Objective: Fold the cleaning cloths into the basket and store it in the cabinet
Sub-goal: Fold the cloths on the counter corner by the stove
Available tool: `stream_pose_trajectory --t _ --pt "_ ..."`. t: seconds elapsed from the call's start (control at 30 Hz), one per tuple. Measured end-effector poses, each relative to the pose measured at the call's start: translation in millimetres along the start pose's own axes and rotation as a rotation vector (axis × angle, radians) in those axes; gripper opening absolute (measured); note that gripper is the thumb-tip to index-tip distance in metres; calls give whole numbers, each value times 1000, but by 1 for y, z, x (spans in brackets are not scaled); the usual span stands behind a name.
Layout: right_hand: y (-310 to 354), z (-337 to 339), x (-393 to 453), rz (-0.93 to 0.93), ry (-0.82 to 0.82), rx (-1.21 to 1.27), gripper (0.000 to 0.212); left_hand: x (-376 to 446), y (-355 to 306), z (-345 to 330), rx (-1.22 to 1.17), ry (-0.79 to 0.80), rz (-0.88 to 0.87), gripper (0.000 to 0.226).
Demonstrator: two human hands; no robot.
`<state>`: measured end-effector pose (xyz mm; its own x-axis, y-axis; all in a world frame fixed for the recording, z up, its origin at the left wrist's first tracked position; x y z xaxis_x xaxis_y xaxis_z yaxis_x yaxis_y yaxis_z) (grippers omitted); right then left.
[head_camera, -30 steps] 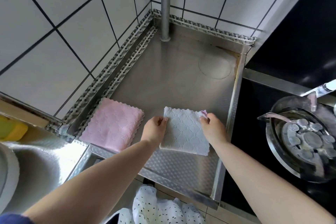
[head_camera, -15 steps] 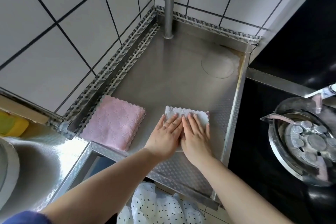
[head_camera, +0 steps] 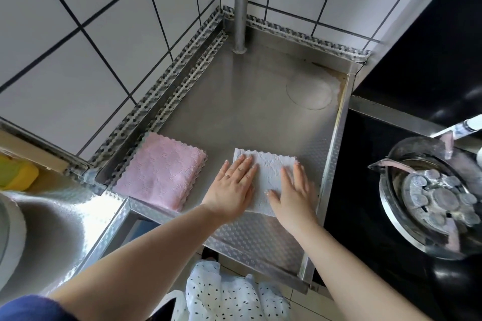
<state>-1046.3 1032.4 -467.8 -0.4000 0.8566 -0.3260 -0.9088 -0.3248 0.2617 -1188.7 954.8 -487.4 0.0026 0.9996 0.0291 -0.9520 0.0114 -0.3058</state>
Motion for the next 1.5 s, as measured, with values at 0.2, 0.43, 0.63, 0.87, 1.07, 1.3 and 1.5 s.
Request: stream_pose_trajectory --t 0.2,0.43,0.63,0.87,1.07,1.3,1.5 --pt "-20 13 -5 -271 88 784 49 -18 3 21 -547 -214 419 47" --pt "-23 18 3 -474 117 975 42 -14 5 29 -723 -185 688 37" --pt "-16 19 4 -571 259 1130 19 -10 3 45 -1076 -200 814 23" --pt "6 26 -2 -565 407 1183 12 -39 11 61 -1497 -204 932 11" --pt "68 40 13 -244 308 889 7 -84 27 87 -1494 -406 938 18" --pt "184 40 36 134 306 665 27 -136 58 100 -1434 -557 1081 29" --pt "230 22 56 245 320 467 31 -149 83 102 -1470 -586 1154 25"
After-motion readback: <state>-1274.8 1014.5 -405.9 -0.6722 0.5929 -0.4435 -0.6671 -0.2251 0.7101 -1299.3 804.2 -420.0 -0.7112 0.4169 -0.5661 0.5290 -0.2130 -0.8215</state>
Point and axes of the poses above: each hand's wrist, its own x-axis towards the middle knuckle, its own z-axis out of the back of the hand, y = z × x, the point moved 2 cm from there along x, towards the middle knuckle, and after that the axes turned 8 degrees about -z, right-handed, at the moved point
